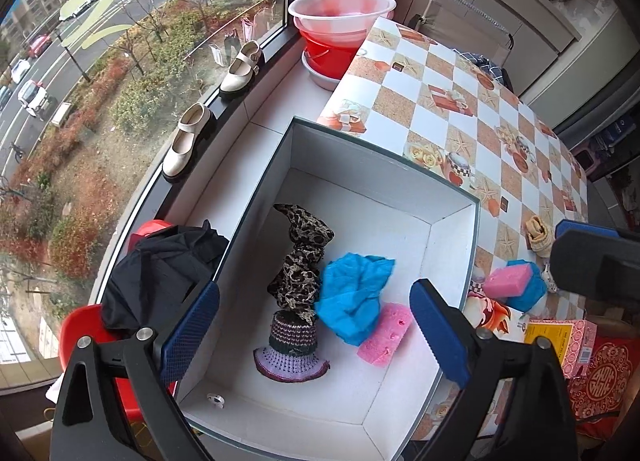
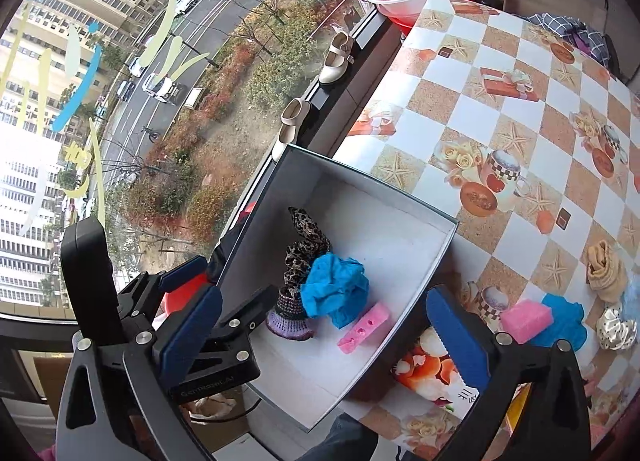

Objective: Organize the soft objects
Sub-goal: 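Open both tools to drop the scarf and blue cloth into the box, then move both open tools over the table toward the scrunchie and pink sponge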

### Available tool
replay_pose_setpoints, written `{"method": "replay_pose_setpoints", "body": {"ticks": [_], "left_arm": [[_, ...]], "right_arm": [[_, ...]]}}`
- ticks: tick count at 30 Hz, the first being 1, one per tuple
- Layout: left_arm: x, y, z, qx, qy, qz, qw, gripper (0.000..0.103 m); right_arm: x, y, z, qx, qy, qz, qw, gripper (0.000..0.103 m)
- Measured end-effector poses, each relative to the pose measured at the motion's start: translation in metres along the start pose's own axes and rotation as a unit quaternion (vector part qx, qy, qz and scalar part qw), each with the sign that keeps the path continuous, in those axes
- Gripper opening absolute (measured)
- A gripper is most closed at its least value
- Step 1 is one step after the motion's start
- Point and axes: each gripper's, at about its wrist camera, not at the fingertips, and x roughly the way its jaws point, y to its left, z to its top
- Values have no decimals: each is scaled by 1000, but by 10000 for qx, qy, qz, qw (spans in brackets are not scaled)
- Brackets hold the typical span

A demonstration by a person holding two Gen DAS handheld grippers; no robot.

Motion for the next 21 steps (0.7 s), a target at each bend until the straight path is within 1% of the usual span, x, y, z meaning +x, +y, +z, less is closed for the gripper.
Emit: {"method": "replay_pose_setpoints", "body": {"ticks": [6,10,15,18,21], "left_arm": [[-8,-14,1,81,48,-111,9999,97],[-13,-37,5,276,108,-265,9992,97],[-15,-92,10,861,224,-469,9949,97],[-7,-133,10,1284,373,-555,9895,97],[8,-173,8,1693,566,-551,9824,97]], "right_arm": [[-23,-25,-9,295,-85,-38,9995,103],[-50,-51,-20,593,-216,18,9980,103],[-94,-101,-44,1163,-413,-103,9923,103],[-123,-139,-63,1587,-556,-164,9856,103],[-150,-181,-86,2016,-749,-367,9759,103]]}}
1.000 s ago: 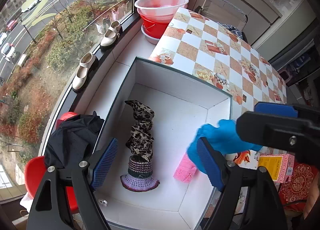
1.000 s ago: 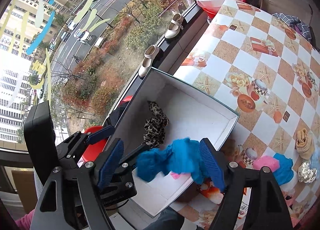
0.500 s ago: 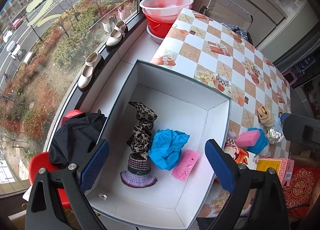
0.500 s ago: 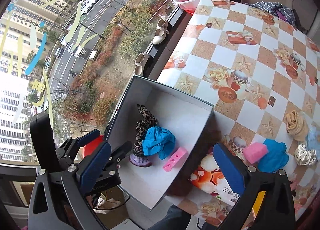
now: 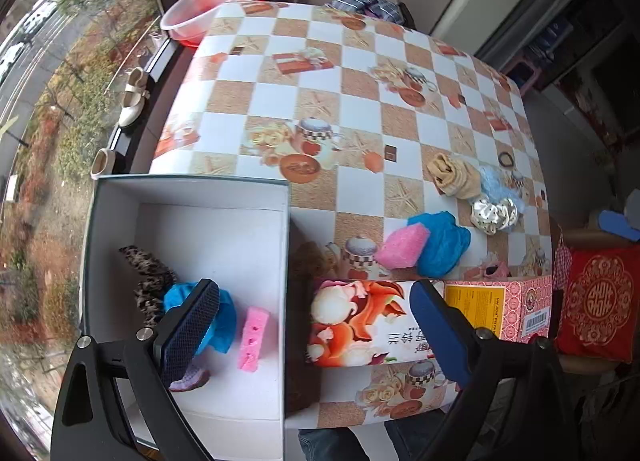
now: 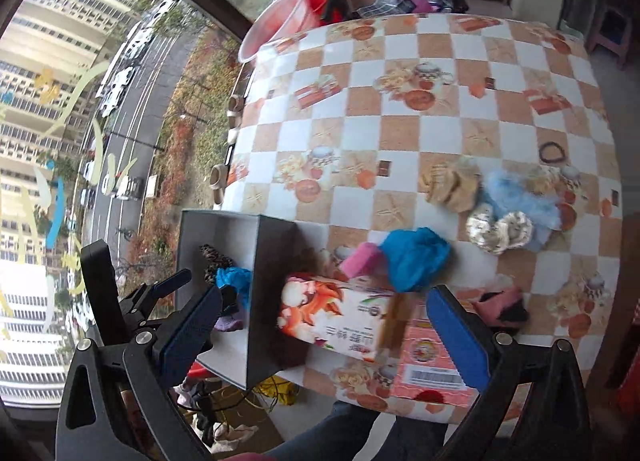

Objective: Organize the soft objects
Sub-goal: 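Move both open tools over the table toward the scrunchie and pink sponge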

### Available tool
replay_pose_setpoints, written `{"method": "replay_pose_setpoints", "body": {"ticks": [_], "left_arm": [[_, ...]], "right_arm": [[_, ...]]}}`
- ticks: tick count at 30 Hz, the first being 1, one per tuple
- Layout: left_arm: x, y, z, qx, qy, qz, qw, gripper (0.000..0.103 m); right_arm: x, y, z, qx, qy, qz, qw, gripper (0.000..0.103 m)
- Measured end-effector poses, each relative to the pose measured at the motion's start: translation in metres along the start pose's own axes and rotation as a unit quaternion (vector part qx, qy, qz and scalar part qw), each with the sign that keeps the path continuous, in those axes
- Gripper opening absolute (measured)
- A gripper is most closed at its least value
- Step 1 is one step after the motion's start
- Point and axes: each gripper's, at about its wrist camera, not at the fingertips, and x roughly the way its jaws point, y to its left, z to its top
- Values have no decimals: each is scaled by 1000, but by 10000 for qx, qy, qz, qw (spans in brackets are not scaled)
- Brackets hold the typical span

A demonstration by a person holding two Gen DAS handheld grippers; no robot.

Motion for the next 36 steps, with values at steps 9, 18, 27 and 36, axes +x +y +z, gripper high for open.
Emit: {"method": "replay_pose_setpoints", "body": {"ticks": [9,18,27,36], "left_arm": [[86,-86,24,1087,816,344,9901,97],[146,-77,69,1428,829,1718,9712,97],[118,-58,87,990,692,1077,9868,97],[171,-102,62,2086,1105,1358,9622,97]], "right_arm": [[-9,-144,-22,1401,81,-441,9891,103],[21,-197,-32,1719,466,-472,9829,103],[82,-203,2,1630,754,-278,9834,103],[158,-203,43,1650,1347,-652,9749,103]]}}
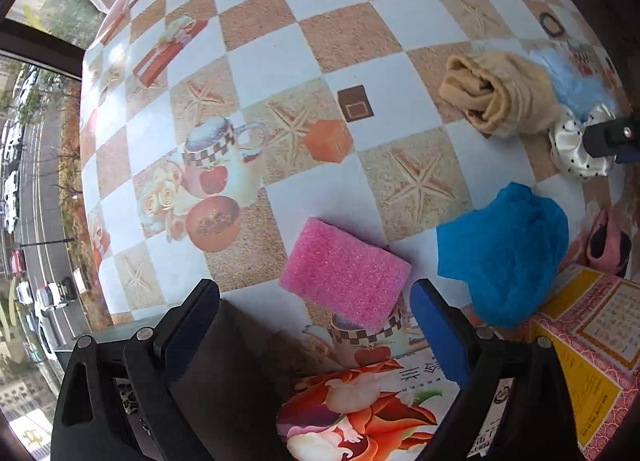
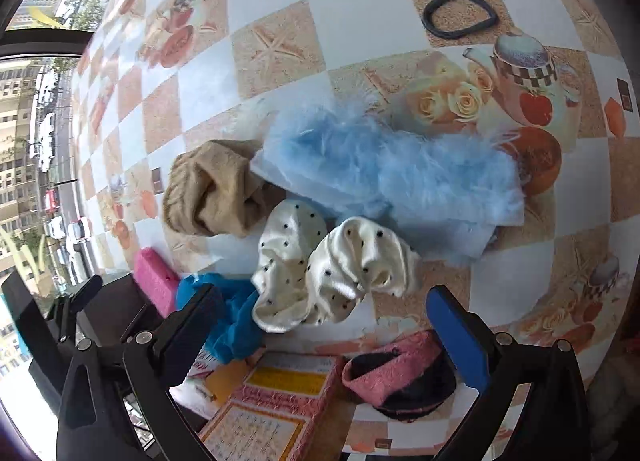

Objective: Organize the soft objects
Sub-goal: 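Move both open tools over the table toward the scrunchie and pink sponge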

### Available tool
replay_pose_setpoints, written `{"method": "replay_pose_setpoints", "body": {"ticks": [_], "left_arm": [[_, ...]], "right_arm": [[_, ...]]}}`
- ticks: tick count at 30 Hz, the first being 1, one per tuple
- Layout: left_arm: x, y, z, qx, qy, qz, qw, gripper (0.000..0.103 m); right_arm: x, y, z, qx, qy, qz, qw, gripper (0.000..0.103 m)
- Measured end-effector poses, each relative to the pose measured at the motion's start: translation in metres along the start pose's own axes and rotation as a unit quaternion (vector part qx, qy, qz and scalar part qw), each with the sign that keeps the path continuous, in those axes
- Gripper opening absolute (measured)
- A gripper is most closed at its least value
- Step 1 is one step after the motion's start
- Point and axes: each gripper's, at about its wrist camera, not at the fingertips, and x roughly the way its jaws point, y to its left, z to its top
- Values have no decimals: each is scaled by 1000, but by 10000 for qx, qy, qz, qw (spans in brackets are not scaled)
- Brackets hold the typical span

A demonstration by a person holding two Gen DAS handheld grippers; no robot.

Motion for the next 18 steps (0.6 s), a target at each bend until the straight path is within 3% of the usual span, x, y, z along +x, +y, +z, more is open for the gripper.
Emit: {"method": "replay_pose_setpoints", "body": {"ticks": [4,10,14,18], "left_arm": [[10,-5,5,11,111,-68,9999,97],[24,-3,10,83,237,-65,9997,97],[32,-5,11,261,320,-37,9991,97],[39,-12,8,495,378,45,9980,97]], "right_arm": [[18,-18,-1,162,138,-440,9988,103],[20,-95,-33,801,238,-712,9940,103],[7,-137,-54,1272,18,-178,9917,103],[-13,-127,-58,918,-473,48,9946,103]]}}
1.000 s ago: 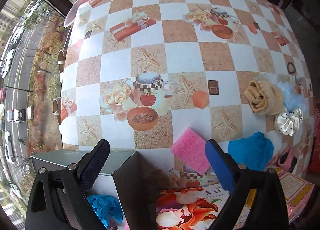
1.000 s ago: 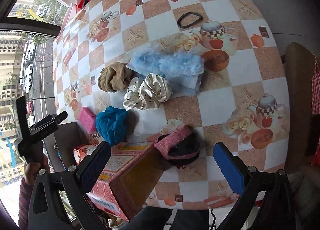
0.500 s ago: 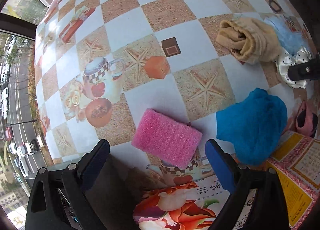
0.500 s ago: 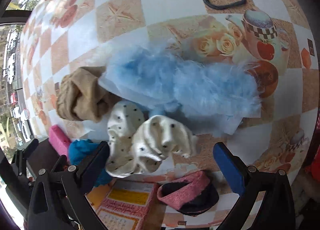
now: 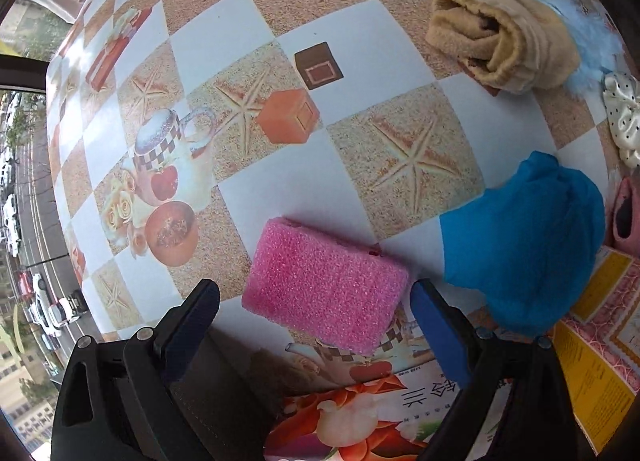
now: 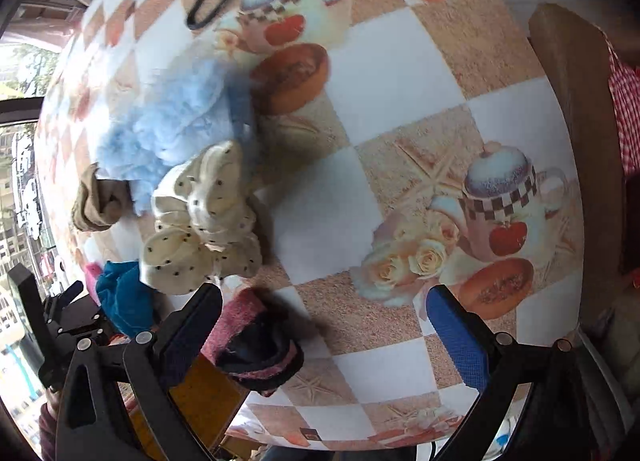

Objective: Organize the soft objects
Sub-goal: 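Move both open tools over the table toward the scrunchie and pink sponge, then grasp the white polka-dot scrunchie with the right tool while the left tool grasps the pink sponge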

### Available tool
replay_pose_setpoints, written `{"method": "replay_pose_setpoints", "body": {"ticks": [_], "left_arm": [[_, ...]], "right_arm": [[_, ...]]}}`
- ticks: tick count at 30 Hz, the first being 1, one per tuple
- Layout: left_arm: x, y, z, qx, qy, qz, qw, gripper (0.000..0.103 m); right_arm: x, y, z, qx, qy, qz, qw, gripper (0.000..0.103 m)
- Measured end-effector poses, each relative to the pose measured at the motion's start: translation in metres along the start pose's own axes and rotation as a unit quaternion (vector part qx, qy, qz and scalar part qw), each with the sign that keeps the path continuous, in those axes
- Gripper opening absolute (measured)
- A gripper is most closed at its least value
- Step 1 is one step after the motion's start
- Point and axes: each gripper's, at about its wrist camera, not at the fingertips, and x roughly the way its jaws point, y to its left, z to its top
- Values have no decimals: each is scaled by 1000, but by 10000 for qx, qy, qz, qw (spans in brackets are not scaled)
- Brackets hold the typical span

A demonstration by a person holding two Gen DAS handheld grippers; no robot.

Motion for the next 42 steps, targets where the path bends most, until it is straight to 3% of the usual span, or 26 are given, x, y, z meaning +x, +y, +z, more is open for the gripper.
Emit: {"method": "replay_pose_setpoints", "body": {"ticks": [6,13,17,19,21,22,24,26,27,32,36,42], "left_arm": [[3,-5,5,-22,24,-47,10000,98],[4,-14,6,38,4,-267,9996,98],[4,-16,6,57,-47,-326,9994,97],[3,-19,3,26,-77,-409,9991,93],[-2,-19,0,-28,-156,-543,9984,78],[-5,-21,-1,-53,-178,-531,9984,78],[-9,-20,-1,-90,-273,-384,9988,77],[-15,-16,-2,-261,-363,-457,9980,77],[-19,-14,-3,-364,-419,-480,9973,77],[-47,8,-8,-752,-696,-481,9936,77],[-72,14,-11,-906,-926,-531,9902,77],[-114,-2,-18,-763,-1291,-661,9865,77]], "right_arm": [[4,55,13,-732,-290,81,9969,103],[34,99,21,-1315,-271,-588,9892,103],[43,113,20,-1459,-50,-930,9849,103],[47,121,18,-1495,91,-924,9844,103],[42,118,16,-1341,41,-516,9896,103],[40,117,15,-1278,5,-417,9909,101],[36,121,10,-1433,-77,-516,9883,83],[30,124,3,-1683,-164,-445,9846,48],[29,125,0,-1692,-134,-331,9849,45],[11,104,-8,-1380,-243,110,9901,45],[-8,88,-7,-1200,-363,228,9918,45],[-34,60,-14,-985,-550,395,9928,45]]}}
